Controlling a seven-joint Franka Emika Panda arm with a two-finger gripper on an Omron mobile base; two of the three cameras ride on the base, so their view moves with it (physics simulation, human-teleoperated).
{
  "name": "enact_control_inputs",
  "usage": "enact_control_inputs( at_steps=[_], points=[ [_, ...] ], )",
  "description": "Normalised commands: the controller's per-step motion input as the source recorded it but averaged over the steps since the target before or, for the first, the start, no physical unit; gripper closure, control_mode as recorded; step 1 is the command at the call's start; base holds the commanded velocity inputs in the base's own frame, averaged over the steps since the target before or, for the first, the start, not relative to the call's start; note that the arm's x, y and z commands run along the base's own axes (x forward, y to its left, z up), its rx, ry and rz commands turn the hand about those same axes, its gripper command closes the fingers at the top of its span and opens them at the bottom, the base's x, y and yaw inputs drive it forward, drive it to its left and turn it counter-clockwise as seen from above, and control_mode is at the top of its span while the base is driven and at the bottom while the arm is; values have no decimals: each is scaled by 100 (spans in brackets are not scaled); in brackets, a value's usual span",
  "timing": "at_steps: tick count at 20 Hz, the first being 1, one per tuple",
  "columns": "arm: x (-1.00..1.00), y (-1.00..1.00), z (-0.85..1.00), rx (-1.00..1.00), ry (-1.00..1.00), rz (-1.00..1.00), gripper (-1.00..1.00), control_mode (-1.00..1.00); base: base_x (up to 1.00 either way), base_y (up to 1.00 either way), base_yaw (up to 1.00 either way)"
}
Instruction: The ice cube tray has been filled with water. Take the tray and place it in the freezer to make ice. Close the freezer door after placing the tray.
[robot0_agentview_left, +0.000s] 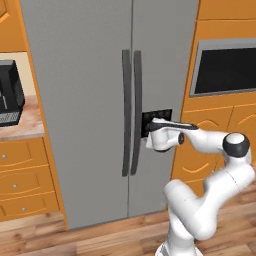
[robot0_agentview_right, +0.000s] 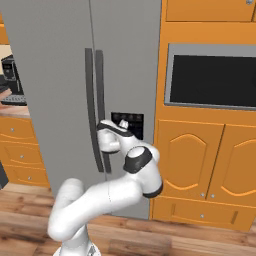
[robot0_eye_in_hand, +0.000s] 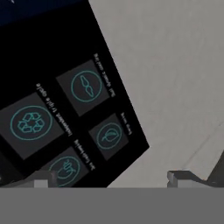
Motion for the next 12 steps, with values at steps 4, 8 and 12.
enact_control_inputs(
  at_steps=[4,8,12],
  points=[
    [81,-19,0,0,10,-5,-100,-100,0,0,0],
    [84,-36,0,3,16,0,-100,-100,0,0,0],
    [58,-33,0,4,15,0,-100,-100,0,0,0]
  ],
)
